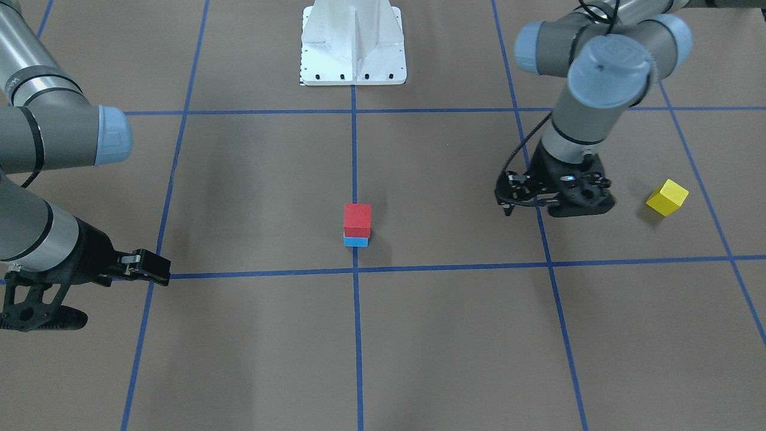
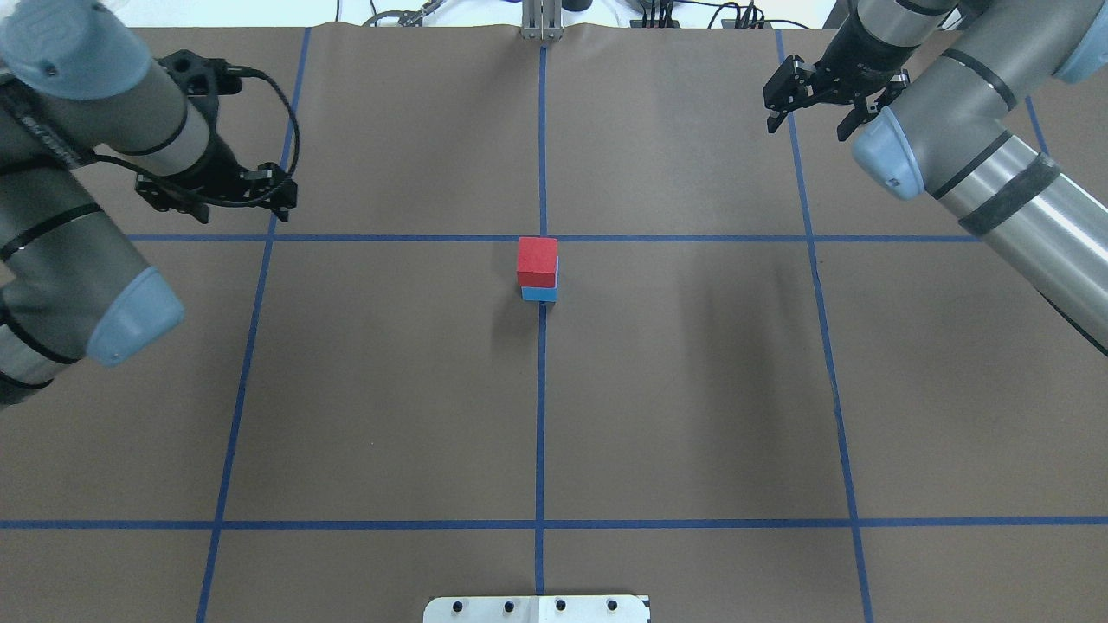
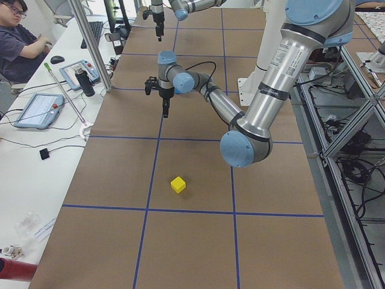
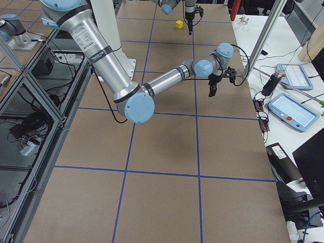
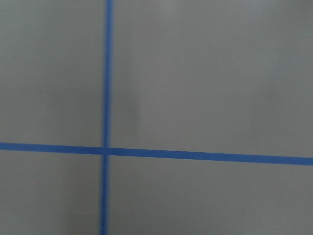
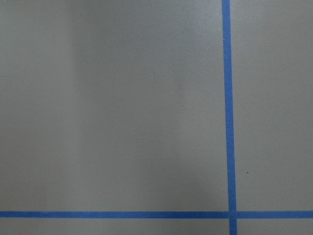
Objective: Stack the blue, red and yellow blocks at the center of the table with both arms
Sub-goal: 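Open the left gripper and withdraw it toward the yellow cube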
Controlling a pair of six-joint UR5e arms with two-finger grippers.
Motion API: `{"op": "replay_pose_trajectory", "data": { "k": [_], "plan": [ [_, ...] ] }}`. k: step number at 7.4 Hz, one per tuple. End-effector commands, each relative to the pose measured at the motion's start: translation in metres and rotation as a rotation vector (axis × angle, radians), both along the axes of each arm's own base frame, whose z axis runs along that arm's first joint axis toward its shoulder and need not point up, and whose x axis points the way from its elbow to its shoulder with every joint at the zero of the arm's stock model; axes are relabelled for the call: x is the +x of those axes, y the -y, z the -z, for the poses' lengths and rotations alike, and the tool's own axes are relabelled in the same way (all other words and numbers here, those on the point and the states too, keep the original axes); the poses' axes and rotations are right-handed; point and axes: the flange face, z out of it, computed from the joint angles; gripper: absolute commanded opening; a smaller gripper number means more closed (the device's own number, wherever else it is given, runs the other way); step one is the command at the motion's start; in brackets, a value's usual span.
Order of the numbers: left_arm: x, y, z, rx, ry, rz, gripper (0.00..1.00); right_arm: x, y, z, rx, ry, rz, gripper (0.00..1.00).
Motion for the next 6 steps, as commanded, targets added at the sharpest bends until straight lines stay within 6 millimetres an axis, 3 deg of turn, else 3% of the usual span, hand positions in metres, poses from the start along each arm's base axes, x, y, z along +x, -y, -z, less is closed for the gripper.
{"op": "replay_pose_trajectory", "data": {
  "k": [1, 3, 5, 6],
  "plan": [
    [-0.058, -0.001, -0.059, 0.141, 0.071, -0.149, 1.00, 0.002, -0.002, 0.008, 0.013, 0.008, -0.001, 0.99],
    [-0.097, -0.002, -0.099, 0.279, 0.143, -0.350, 1.00, 0.002, -0.004, 0.008, 0.014, 0.008, -0.001, 0.99],
    [-0.129, -0.012, -0.141, 0.313, 0.117, -0.490, 1.00, 0.001, -0.004, 0.007, 0.014, 0.007, -0.001, 0.99],
    [-0.137, -0.030, -0.166, 0.322, 0.093, -0.498, 1.00, 0.001, -0.004, 0.008, 0.015, 0.007, -0.001, 0.99]
  ]
}}
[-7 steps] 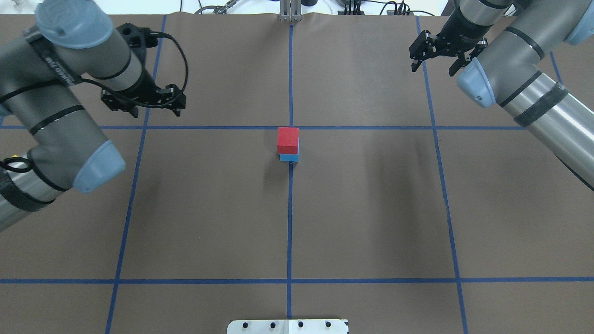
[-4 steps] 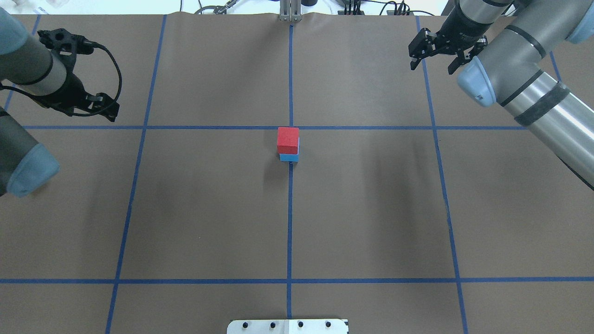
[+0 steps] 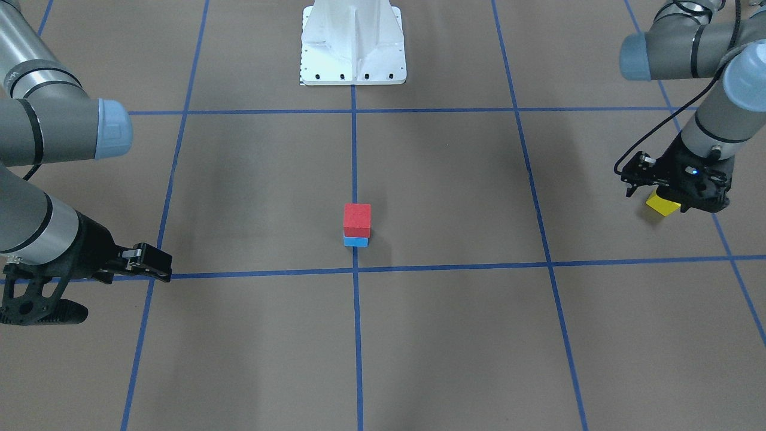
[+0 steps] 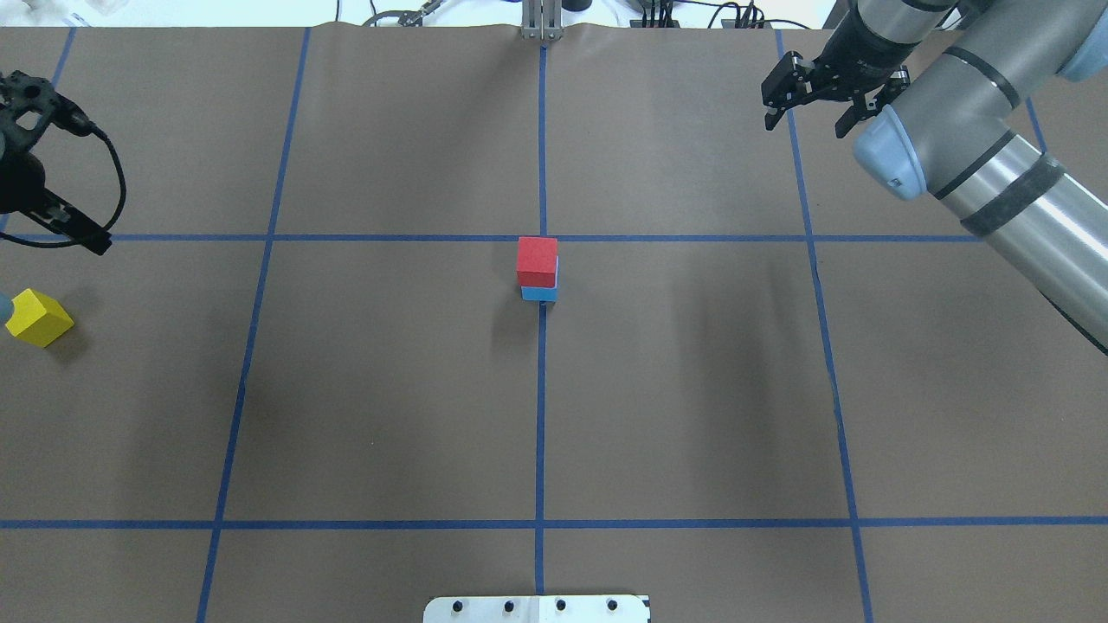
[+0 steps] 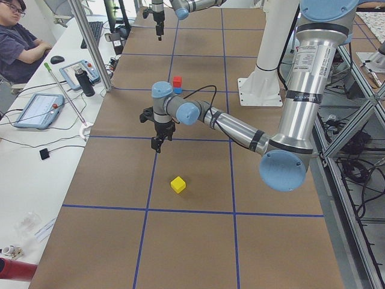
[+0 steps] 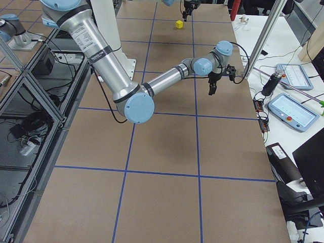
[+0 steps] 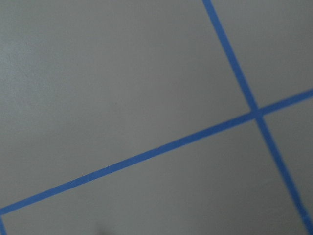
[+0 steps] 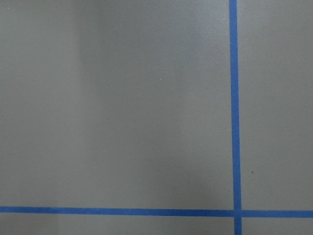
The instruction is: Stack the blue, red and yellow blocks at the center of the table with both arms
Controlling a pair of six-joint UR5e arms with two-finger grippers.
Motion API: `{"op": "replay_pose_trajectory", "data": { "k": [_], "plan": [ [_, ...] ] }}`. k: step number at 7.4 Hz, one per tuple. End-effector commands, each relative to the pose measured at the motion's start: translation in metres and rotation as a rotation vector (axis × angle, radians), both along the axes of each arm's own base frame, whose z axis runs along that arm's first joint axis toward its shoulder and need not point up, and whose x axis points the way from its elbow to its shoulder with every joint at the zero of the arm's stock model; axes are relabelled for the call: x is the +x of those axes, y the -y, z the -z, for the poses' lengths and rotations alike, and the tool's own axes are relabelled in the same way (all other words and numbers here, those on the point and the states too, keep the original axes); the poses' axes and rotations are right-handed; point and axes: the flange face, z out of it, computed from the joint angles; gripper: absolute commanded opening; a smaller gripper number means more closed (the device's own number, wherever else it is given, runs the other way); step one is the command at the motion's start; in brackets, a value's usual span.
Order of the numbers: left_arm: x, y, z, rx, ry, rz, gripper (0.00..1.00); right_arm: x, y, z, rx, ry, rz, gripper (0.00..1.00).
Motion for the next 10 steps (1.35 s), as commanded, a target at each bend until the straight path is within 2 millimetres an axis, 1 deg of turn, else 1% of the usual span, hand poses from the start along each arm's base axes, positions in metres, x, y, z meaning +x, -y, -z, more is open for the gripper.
{"op": "replay_pose_trajectory", "data": {
  "k": [1, 2, 3, 4, 5, 6, 7, 10],
  "plan": [
    [-0.024, -0.035, -0.062, 0.044, -0.048, -0.043, 1.00, 0.000, 0.000, 0.001, 0.002, 0.001, 0.001, 0.99],
    [-0.025, -0.041, -0.091, 0.049, -0.072, -0.051, 1.00, 0.000, 0.000, 0.000, 0.001, 0.000, 0.001, 0.99],
    [-0.024, -0.043, -0.103, 0.027, -0.099, -0.062, 1.00, 0.000, 0.000, 0.000, 0.000, 0.001, 0.001, 0.99],
    [-0.024, -0.043, -0.107, 0.019, -0.098, -0.061, 1.00, 0.000, -0.001, 0.000, 0.000, 0.001, 0.001, 0.99],
    [-0.026, -0.043, -0.115, 0.005, -0.092, -0.057, 1.00, 0.000, -0.001, -0.001, -0.001, -0.001, 0.001, 0.99],
    [-0.028, -0.041, -0.128, -0.019, -0.081, -0.051, 1.00, 0.000, -0.001, -0.001, -0.001, -0.001, 0.001, 0.99],
    [-0.028, -0.038, -0.133, -0.027, -0.077, -0.047, 1.00, 0.000, -0.001, 0.000, 0.000, 0.001, 0.001, 0.99],
    [-0.024, -0.032, -0.153, -0.059, -0.063, -0.049, 1.00, 0.000, 0.000, 0.000, 0.001, 0.000, 0.001, 0.99]
  ]
}}
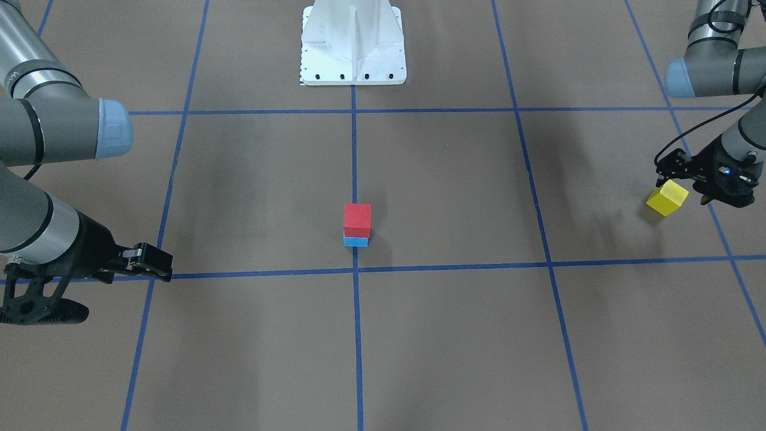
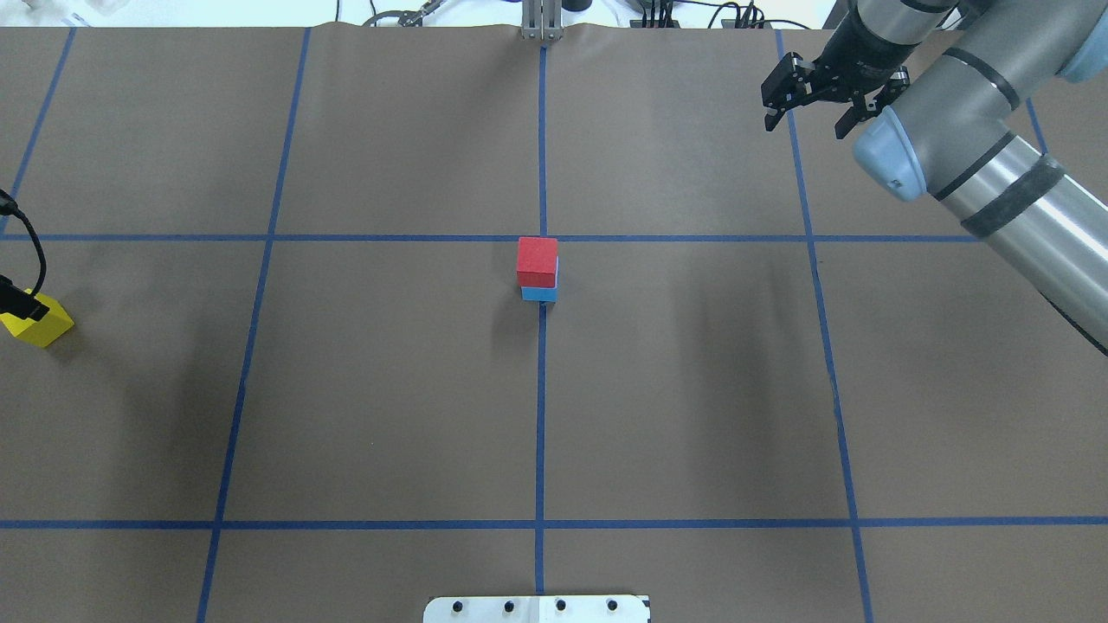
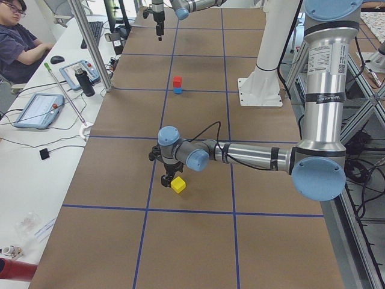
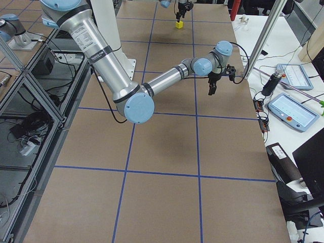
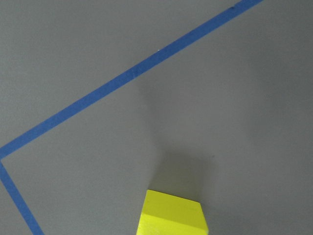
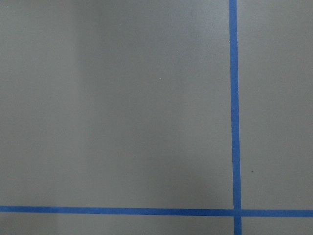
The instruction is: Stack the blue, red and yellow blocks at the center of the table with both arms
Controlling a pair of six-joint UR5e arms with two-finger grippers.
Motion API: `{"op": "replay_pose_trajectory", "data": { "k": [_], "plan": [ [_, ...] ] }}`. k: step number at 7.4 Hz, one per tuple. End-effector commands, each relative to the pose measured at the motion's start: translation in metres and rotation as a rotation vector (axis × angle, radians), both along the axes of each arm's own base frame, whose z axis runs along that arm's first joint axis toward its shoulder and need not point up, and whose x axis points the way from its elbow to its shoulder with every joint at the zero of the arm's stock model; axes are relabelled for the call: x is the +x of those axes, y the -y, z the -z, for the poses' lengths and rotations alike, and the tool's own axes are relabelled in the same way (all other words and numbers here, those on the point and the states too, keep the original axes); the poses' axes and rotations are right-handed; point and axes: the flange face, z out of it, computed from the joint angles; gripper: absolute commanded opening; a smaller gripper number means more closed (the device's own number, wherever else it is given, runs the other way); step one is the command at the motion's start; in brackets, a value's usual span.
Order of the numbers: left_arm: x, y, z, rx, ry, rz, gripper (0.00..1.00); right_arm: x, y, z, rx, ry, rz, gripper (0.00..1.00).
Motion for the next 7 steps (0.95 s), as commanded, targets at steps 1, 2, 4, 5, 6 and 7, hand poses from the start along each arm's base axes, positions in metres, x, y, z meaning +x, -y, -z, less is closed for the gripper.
{"op": "replay_pose_trajectory", "data": {
  "k": [1, 2, 4, 5, 6, 7],
  "plan": [
    [0.0037, 0.0054, -0.0127, -0.019, 0.009, -0.002, 1.00, 0.0001, 0.0004, 0.0001, 0.000, -0.002, -0.003, 0.99],
    [0.0046, 0.0072, -0.0120, -0.018, 0.008, -0.001, 1.00, 0.0002, 0.0006, 0.0000, 0.003, -0.005, -0.003, 0.99],
    [0.0057, 0.0072, -0.0144, -0.024, 0.010, -0.003, 1.00, 0.0013, 0.0007, 0.0008, 0.004, -0.003, -0.004, 0.99],
    [0.0076, 0.0071, -0.0150, -0.026, 0.008, -0.009, 1.00, 0.0034, 0.0012, 0.0016, 0.004, -0.001, -0.006, 0.99],
    [0.0077, 0.0071, -0.0143, -0.025, 0.007, -0.009, 1.00, 0.0047, 0.0013, 0.0011, 0.005, -0.002, -0.009, 0.99],
    [0.0077, 0.0071, -0.0142, -0.025, 0.007, -0.009, 1.00, 0.0047, 0.0013, 0.0011, 0.005, -0.002, -0.009, 0.99]
  ]
}}
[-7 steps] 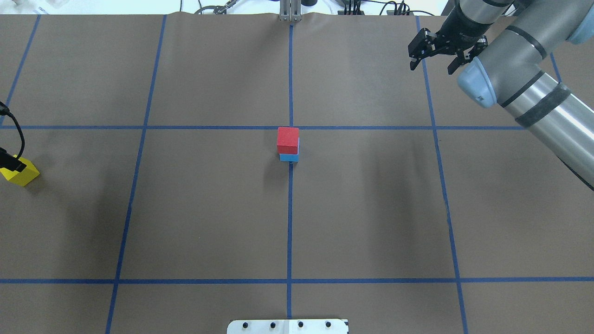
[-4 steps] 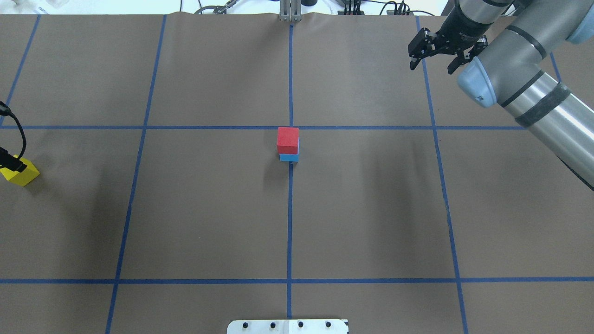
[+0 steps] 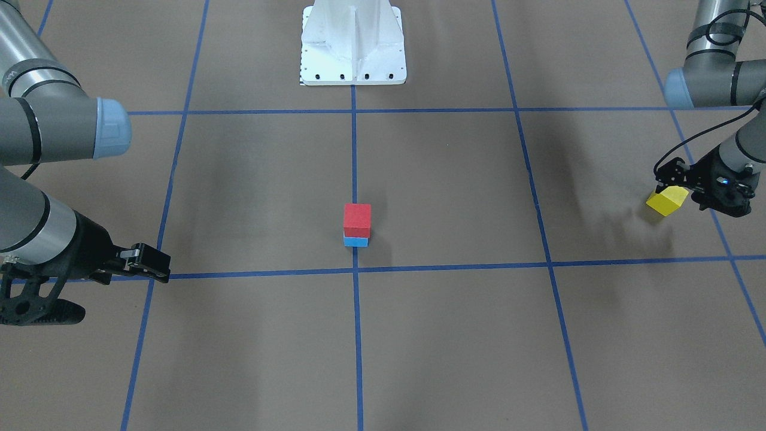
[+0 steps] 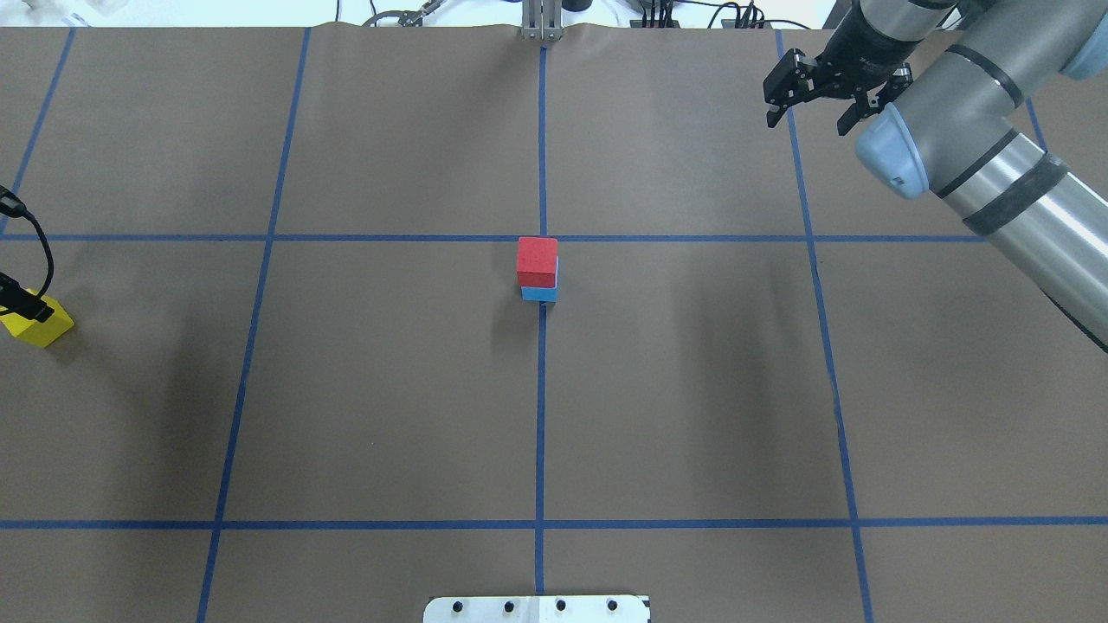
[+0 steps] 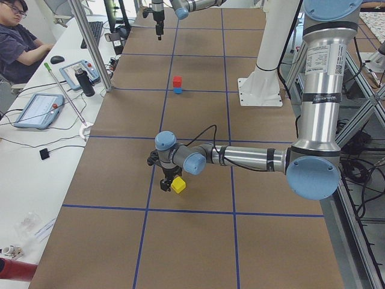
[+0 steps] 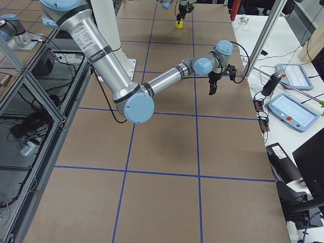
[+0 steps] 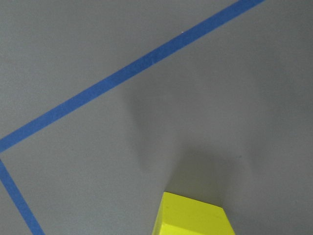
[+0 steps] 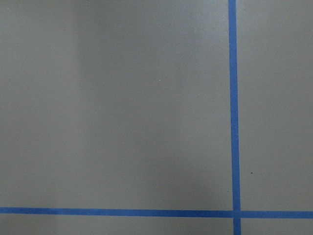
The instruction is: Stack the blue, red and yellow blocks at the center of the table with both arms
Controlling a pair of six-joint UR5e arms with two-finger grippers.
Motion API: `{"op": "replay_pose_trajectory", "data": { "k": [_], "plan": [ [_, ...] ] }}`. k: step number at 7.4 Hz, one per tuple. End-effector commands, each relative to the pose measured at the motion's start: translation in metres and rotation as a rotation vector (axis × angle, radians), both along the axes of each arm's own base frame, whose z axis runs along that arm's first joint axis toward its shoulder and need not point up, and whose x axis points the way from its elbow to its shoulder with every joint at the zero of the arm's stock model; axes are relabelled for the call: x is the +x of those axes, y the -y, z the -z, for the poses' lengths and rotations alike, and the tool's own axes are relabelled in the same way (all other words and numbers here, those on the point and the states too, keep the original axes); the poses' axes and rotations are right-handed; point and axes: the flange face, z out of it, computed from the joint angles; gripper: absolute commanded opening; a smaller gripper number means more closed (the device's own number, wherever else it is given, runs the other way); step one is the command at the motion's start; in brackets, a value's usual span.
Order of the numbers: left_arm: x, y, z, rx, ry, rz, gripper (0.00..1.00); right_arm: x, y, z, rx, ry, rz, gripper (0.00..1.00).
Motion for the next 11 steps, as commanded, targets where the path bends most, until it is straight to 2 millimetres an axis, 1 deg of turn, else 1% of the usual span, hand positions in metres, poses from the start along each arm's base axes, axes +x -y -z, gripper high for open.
{"op": "replay_pose_trajectory", "data": {
  "k": [1, 2, 5, 7, 9, 11],
  "plan": [
    [0.000, 0.000, -0.002, -0.005, 0.000, -0.001, 1.00, 0.001, 0.000, 0.000, 0.001, -0.001, -0.002, 0.99],
    [0.001, -0.001, -0.008, -0.020, -0.003, -0.005, 1.00, 0.001, 0.000, 0.001, 0.002, -0.001, -0.002, 0.99],
    [0.004, -0.004, -0.003, -0.038, -0.048, -0.020, 1.00, 0.002, 0.001, 0.000, 0.001, -0.001, -0.004, 0.99],
    [0.006, -0.006, -0.006, -0.043, -0.047, -0.026, 1.00, 0.004, 0.002, 0.000, 0.002, -0.003, -0.007, 0.99],
    [0.006, -0.007, -0.013, -0.055, -0.041, -0.028, 1.00, 0.003, 0.001, 0.000, 0.002, -0.003, -0.006, 0.99],
    [0.007, -0.007, -0.013, -0.054, -0.040, -0.030, 1.00, 0.004, 0.002, 0.000, 0.002, -0.003, -0.007, 0.99]
  ]
}}
